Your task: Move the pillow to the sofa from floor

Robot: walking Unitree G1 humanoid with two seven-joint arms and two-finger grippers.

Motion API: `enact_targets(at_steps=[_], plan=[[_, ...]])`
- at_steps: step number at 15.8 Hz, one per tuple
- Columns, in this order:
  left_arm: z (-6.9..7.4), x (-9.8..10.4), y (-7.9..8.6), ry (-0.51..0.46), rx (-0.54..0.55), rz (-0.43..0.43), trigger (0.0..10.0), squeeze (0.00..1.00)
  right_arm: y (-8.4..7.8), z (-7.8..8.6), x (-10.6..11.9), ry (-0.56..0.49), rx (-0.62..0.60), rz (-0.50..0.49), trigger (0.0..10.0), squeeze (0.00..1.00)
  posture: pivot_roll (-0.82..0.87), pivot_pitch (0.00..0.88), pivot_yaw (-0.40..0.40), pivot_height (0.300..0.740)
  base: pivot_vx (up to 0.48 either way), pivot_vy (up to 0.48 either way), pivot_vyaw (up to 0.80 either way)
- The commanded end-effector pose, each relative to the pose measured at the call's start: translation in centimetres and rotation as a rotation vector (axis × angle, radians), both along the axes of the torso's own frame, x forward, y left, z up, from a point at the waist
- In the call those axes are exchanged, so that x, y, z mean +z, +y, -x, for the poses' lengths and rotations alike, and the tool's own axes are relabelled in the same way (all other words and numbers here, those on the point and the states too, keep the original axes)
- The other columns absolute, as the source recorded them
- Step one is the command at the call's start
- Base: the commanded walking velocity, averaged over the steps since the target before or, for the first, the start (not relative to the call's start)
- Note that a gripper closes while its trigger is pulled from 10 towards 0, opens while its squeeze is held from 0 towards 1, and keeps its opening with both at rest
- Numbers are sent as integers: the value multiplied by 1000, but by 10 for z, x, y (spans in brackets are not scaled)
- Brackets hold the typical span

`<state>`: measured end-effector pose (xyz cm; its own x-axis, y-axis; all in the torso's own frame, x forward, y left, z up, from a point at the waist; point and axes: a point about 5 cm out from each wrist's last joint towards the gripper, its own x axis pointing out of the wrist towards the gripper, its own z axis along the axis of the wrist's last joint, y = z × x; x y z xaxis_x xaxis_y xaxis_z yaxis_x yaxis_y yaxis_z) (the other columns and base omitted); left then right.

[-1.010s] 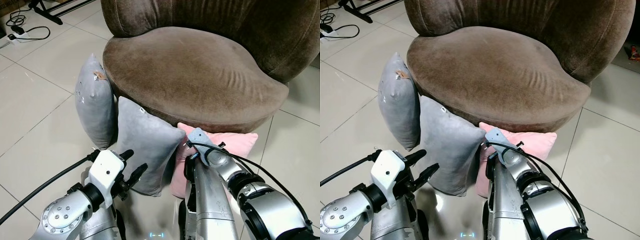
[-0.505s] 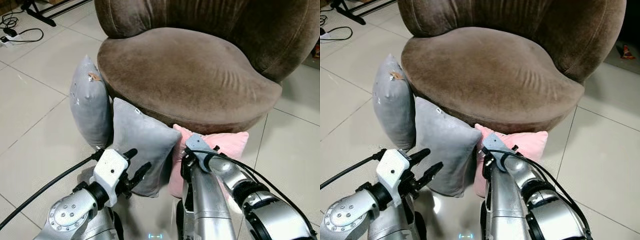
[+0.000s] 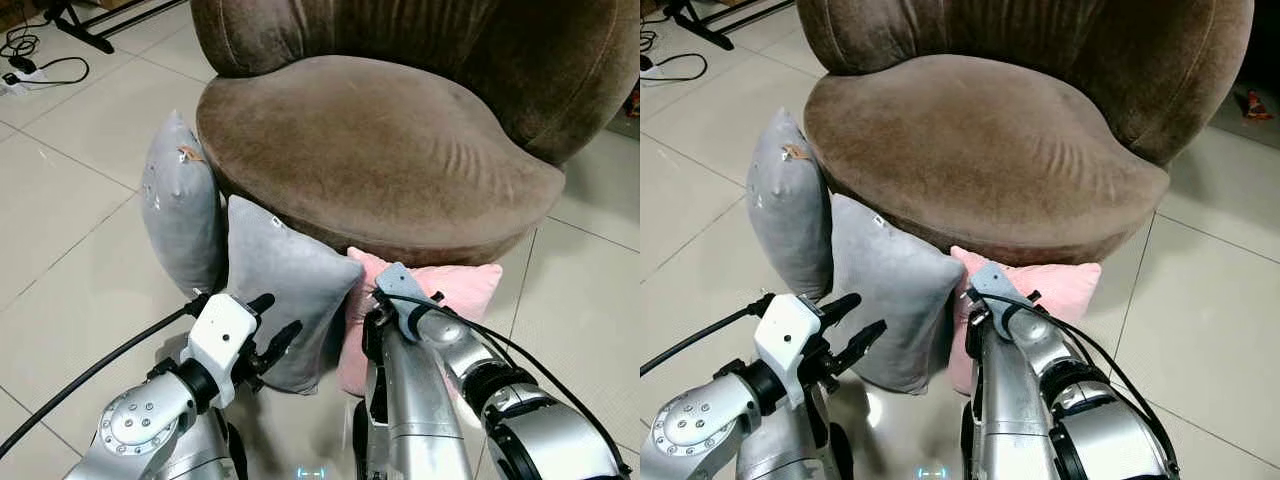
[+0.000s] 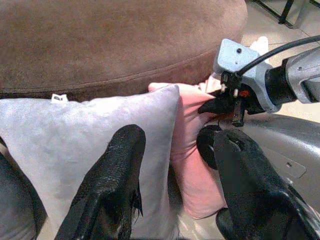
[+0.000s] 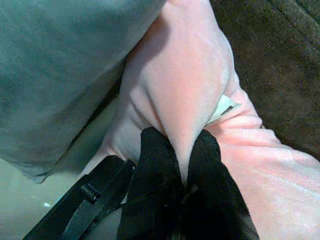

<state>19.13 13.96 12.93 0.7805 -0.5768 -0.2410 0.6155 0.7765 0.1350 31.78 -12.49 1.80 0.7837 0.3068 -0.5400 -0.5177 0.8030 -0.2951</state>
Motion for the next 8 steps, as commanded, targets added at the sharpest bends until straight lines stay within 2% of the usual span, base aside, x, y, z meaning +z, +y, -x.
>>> enact_targets(at_steps=[1, 8], plan=[[2, -3, 0, 9, -10, -11, 10000, 0, 4, 2, -2, 22, 11, -22, 10000, 0, -27, 129, -35, 456, 0, 0, 0], [2, -3, 0, 9, -10, -11, 10000, 0, 4, 2, -2, 22, 11, -22, 10000, 0, -27, 129, -35, 456, 0, 0, 0]])
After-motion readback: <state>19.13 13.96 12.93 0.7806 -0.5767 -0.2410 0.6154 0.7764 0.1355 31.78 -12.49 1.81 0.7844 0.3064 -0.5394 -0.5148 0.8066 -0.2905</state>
